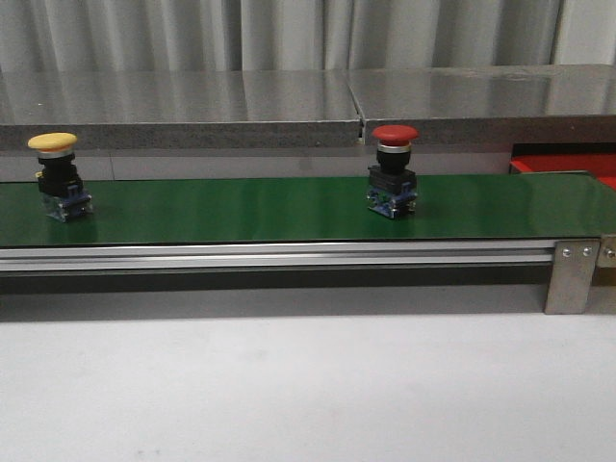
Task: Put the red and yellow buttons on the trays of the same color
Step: 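Lower the right gripper toward the red button at the belt's end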
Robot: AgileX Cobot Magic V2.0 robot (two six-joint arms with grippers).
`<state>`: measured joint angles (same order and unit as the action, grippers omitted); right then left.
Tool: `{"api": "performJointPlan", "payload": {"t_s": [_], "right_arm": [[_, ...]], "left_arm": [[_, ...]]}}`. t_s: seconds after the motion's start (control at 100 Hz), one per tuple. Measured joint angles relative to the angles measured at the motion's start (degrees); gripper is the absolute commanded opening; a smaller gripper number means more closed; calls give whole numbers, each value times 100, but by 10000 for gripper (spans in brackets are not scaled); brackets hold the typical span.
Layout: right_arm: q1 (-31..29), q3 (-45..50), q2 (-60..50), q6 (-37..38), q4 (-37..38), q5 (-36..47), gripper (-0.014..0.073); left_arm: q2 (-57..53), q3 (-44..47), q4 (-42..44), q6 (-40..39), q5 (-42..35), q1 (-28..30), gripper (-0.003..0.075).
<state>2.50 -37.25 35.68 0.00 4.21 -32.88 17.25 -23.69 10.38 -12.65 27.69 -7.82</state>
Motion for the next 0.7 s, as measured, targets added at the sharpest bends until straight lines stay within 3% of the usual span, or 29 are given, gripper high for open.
{"api": "performJointPlan", "payload": {"t_s": [0.27, 0.36, 0.48, 0.6, 0.7], "right_arm": [[0, -1217, 1927, 0, 0, -243, -54], [0, -1363, 2310, 0, 0, -195, -1], [0, -1398, 2629, 0, 0, -169, 200], [0, -1407, 2746, 0, 0, -200, 530], [0, -1407, 2759, 0, 0, -252, 667]], "left_arm": [[0, 0, -3, 0, 0, 0, -19], [0, 0, -3, 0, 0, 0, -19], [0, 0, -3, 0, 0, 0, -19], [0, 0, -3, 0, 0, 0, -19], [0, 0, -13, 0, 0, 0, -19]]}}
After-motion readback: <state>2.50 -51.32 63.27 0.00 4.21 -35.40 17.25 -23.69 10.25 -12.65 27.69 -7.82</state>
